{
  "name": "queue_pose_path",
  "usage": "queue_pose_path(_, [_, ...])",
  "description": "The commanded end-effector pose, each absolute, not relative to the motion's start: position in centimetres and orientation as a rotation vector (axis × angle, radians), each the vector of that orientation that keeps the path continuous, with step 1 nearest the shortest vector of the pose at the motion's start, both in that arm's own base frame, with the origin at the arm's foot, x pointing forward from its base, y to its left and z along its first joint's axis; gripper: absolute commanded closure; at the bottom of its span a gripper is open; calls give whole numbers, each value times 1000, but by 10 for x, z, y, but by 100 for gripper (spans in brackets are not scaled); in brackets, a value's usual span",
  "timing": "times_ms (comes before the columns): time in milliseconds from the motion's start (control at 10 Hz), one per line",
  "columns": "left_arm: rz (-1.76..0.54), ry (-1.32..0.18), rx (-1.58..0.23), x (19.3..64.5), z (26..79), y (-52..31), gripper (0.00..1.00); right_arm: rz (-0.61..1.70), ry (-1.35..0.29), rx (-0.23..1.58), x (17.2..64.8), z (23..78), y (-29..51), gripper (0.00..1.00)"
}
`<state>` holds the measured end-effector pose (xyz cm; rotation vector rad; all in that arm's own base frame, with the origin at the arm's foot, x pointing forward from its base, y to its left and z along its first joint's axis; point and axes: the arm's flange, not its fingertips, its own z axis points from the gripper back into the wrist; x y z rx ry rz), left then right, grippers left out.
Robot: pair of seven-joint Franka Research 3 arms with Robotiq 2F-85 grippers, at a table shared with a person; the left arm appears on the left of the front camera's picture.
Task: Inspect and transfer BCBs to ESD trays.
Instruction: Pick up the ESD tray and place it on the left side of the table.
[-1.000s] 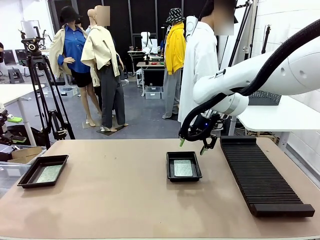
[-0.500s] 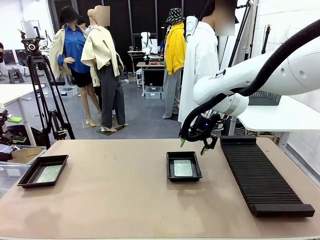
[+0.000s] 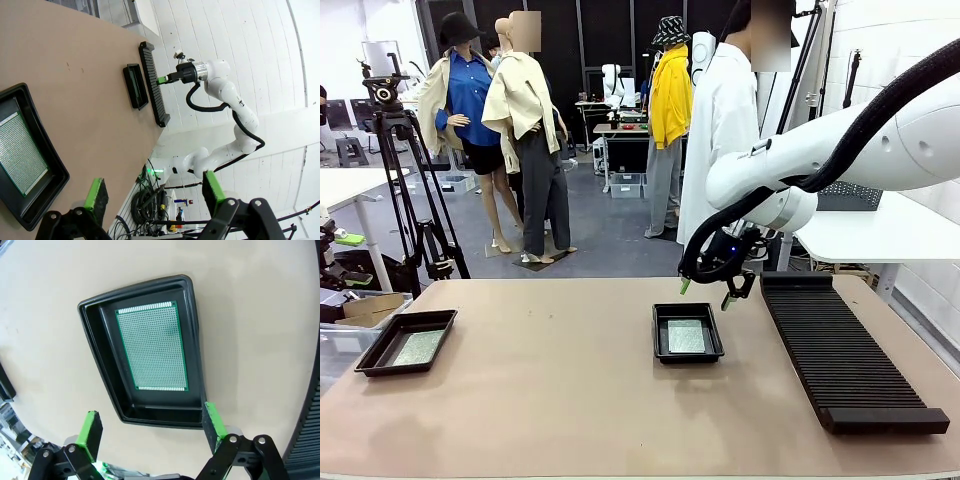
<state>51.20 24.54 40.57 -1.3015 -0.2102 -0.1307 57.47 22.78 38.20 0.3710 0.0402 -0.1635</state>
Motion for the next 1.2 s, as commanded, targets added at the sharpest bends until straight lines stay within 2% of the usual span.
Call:
queue_pose_path(0, [-136,-213,-1303,512,407,246,0,-166,41,375,574,383,228,0])
queue_pose_path(500, [-131,-210,-1301,512,406,245,0,-166,41,375,574,383,228,0])
queue_pose_path(1100, [-88,-181,-1183,526,466,173,0,-117,7,492,553,407,177,0])
